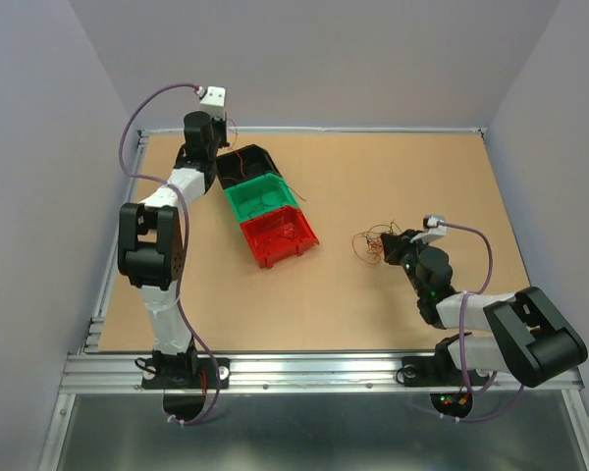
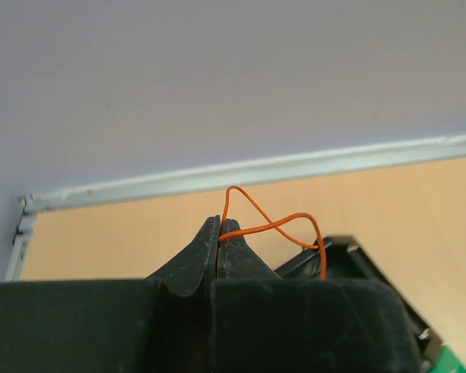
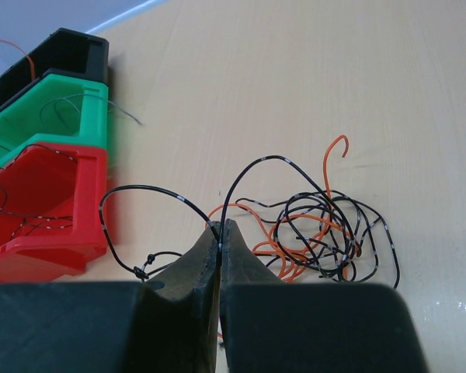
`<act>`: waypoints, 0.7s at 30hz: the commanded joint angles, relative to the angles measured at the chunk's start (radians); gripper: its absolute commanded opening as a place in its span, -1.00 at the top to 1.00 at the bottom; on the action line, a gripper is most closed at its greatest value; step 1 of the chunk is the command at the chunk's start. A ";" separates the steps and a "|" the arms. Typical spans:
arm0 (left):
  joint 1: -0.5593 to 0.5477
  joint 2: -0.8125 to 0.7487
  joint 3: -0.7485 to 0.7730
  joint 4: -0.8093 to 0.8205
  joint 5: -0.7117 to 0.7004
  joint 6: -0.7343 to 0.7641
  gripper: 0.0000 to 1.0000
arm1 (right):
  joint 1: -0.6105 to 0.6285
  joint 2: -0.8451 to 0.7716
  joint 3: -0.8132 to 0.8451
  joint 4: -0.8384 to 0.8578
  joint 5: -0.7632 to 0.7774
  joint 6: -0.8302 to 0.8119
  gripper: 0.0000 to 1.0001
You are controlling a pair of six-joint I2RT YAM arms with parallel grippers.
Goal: Untangle the cables
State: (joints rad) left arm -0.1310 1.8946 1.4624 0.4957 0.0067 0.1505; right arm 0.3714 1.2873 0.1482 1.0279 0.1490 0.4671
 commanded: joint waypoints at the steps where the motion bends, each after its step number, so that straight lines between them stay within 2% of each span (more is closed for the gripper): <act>1: 0.002 0.027 -0.029 0.020 -0.117 0.026 1.00 | -0.003 -0.026 -0.002 0.040 -0.003 -0.016 0.99; 6: -0.002 0.035 -0.102 0.009 -0.011 0.066 1.00 | -0.005 -0.037 -0.007 0.040 -0.008 -0.019 0.99; 7: -0.004 0.032 -0.094 -0.050 0.019 0.119 1.00 | -0.005 -0.037 -0.007 0.040 -0.009 -0.019 0.99; 12: -0.027 0.067 -0.011 -0.216 0.055 0.182 1.00 | -0.005 -0.046 -0.010 0.040 -0.037 -0.018 0.99; 17: -0.081 0.165 0.044 -0.312 -0.031 0.265 1.00 | -0.005 -0.048 -0.009 0.040 -0.068 -0.024 0.99; 21: -0.093 0.192 0.078 -0.344 -0.059 0.274 1.00 | -0.005 -0.042 -0.006 0.040 -0.074 -0.033 0.99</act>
State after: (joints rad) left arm -0.2134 2.0819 1.4944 0.2165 -0.0109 0.3782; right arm 0.3714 1.2552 0.1482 1.0283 0.0959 0.4599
